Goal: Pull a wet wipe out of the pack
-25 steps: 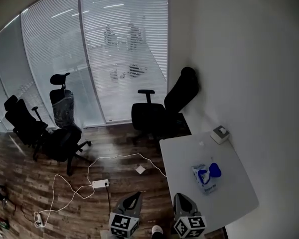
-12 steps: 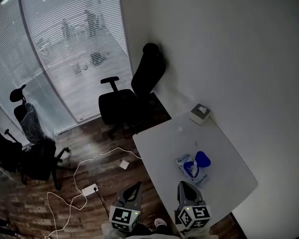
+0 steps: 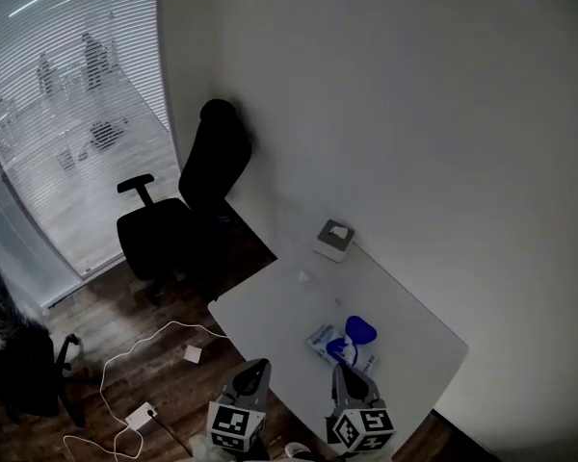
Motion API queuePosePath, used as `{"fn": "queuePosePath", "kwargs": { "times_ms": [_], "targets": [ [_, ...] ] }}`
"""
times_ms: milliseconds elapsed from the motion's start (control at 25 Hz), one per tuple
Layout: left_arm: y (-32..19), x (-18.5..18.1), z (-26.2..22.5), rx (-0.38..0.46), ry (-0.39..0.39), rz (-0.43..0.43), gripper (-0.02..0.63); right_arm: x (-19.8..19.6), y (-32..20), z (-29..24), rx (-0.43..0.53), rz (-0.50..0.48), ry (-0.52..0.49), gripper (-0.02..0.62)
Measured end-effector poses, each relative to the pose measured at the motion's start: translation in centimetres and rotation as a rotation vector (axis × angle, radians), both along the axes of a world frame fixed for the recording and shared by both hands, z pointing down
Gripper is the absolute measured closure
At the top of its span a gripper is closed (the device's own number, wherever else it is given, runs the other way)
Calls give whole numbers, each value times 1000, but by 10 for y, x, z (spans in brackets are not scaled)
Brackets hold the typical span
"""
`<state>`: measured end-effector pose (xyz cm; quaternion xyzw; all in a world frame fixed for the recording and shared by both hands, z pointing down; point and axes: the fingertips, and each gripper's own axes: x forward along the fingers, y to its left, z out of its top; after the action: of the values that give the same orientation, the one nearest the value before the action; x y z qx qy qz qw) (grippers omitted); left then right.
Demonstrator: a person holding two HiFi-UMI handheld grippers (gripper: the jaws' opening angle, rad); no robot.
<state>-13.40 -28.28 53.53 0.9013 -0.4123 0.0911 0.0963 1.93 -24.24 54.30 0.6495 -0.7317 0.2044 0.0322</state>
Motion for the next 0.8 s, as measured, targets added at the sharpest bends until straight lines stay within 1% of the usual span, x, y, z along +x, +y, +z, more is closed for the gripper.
{"fn": "queuePosePath", "kwargs": {
  "times_ms": [200,360,640,800],
  "targets": [
    [-42,0,-9,32,-6,129,601,-6,-14,-6,-12,125,29,591],
    [-65,7,-8,22,10,205,601,-3,-21,-5,-24,211,34,591],
    [-77,20,-10,15,27,330,601,-4,-15,-10,-27,329,49,590],
    [-74,37,-4,-5,30,405,601,2,-2,-12,-29,405,52,591]
  ]
}}
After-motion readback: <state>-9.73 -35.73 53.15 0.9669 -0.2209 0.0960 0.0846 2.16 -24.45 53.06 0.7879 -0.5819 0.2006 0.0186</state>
